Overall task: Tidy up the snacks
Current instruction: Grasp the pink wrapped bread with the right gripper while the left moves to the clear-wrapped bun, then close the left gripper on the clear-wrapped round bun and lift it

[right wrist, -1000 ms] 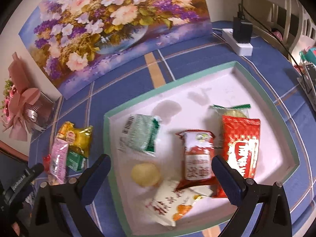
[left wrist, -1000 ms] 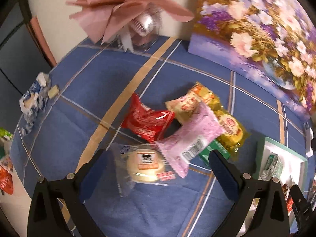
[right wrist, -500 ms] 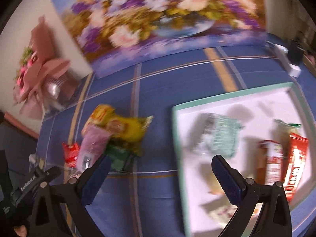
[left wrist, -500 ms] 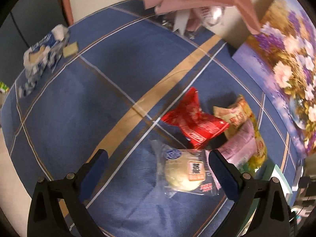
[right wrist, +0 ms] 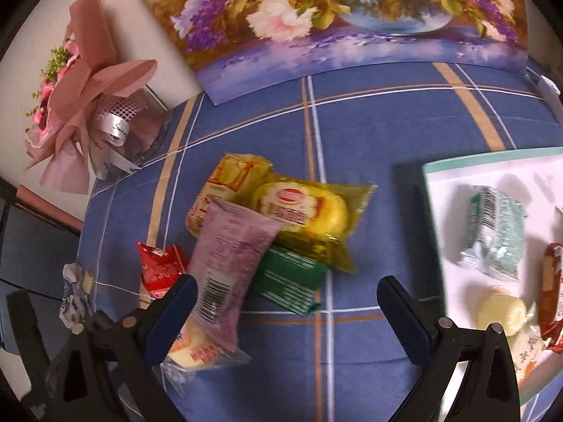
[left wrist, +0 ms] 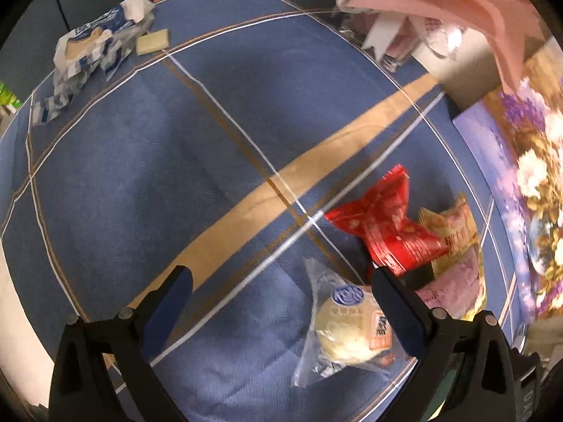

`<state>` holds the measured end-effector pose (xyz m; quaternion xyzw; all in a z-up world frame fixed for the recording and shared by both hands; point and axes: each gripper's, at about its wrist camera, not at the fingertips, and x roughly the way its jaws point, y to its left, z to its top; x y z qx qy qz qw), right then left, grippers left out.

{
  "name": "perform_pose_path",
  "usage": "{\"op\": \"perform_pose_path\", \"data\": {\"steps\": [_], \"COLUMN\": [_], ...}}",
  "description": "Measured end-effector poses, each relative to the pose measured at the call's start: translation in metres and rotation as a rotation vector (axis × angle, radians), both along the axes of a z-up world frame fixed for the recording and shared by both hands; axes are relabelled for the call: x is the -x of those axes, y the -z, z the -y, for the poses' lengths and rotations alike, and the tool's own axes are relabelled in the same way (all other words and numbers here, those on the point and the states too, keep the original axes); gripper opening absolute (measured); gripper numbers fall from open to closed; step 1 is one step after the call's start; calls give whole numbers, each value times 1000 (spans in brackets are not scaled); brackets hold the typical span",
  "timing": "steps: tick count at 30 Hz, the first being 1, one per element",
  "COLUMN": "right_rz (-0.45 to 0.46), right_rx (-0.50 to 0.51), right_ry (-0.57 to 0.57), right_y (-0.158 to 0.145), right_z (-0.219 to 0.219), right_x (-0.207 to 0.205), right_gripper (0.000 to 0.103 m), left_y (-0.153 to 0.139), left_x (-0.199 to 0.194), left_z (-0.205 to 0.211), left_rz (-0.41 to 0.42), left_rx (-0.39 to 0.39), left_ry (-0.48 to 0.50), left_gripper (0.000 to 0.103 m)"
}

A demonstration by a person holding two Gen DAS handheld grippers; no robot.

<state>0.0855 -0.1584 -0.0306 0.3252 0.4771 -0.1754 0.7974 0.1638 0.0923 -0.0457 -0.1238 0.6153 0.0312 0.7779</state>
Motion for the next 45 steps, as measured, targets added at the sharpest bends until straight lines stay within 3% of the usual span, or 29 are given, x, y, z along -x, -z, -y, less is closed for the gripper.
{"op": "perform_pose_path", "data": {"steps": [10,16,24,35,45], "right_rz": [-47,-111,-86,-62,-48], "right_rx": [51,117,134,107,67], "right_ry": [-38,-61,-72,-54,-47], "right_y": [7,21,19,17,17], "right_z": [-22,-33,-33,-19,-8], "right_x": [-35,-46,-37,-11,19], "right_gripper": [101,98,79,50,47], "left_y": [9,14,15,7,10], "left_x": [0,2,4,9,9], "left_z": [-24,-26,-29,-6,31], "left_rz": [-31,-52,-68,-58,-64], "left_rx": [-14,15,96,151,119], "left_ry": [-93,-90,-90,-19,111], "left_gripper": [101,101,101,101,101]}}
